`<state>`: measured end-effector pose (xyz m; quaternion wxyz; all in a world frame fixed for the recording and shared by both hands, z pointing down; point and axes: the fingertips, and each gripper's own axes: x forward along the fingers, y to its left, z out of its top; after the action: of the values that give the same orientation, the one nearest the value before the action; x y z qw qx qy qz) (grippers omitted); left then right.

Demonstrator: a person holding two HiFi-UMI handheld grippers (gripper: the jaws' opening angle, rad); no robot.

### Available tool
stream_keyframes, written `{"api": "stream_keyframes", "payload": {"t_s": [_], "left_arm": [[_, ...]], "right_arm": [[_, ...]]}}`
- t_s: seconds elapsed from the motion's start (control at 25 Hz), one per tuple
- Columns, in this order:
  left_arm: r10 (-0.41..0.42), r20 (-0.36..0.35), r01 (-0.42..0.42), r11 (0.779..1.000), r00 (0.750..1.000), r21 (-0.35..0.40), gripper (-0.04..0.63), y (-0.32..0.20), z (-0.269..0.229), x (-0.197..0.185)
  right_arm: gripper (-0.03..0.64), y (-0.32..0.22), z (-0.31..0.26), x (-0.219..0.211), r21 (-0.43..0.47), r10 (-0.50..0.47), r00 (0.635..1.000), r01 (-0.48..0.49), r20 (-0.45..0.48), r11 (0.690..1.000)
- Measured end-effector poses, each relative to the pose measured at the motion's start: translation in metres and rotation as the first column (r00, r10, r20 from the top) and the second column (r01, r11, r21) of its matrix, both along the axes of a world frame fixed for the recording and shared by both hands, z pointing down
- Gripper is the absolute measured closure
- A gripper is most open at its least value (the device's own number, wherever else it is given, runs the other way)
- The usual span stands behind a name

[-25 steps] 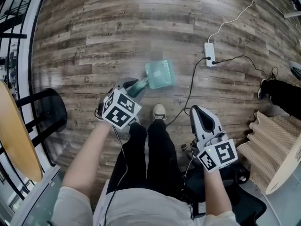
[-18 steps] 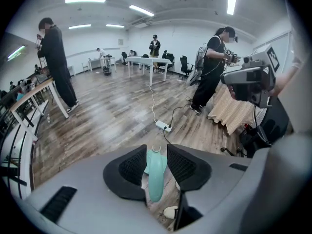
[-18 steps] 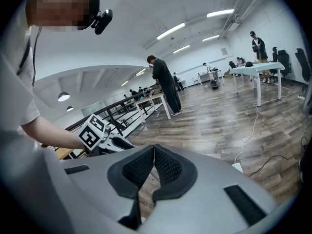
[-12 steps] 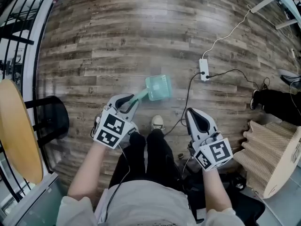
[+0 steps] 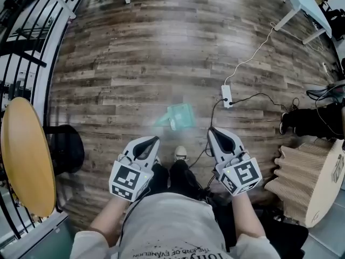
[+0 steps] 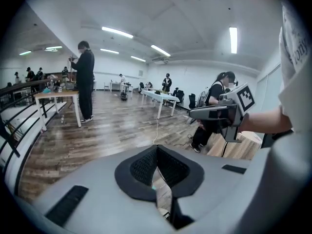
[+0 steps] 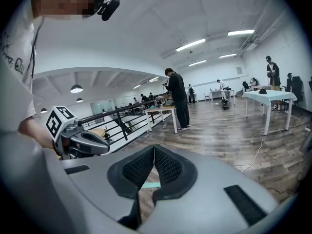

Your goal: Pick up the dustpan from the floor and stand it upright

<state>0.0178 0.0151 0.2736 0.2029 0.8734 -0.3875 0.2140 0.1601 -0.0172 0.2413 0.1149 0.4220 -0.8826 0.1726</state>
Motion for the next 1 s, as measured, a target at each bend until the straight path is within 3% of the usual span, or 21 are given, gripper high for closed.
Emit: {"api": "stream_keyframes", "payload": {"t_s": [0.32,0.68,1.0], "left_arm": [[-0.031,-0.092,0.034,0.999,0.995,0.026,0.572,0.015,-0.059,-0.009],[-0.015,-0.116,0.019,0.999,0.993,0.038,0.572,0.033,-0.068,-0.010],[-0.063,-0.118,0.069,0.996,0.991,0.050,0.571,0.033,-0.073,-0.023]], "right_arm": [[0.591,0.022,-0.040,-0.010,0.011,0.045,0.999,-0.045,-0.001,0.999],[0.591,0.036,-0.056,-0.018,0.014,0.068,0.998,-0.068,0.004,0.998],[0.591,0.038,-0.065,-0.045,0.022,0.008,1.000,-0.009,0.024,1.000]]}}
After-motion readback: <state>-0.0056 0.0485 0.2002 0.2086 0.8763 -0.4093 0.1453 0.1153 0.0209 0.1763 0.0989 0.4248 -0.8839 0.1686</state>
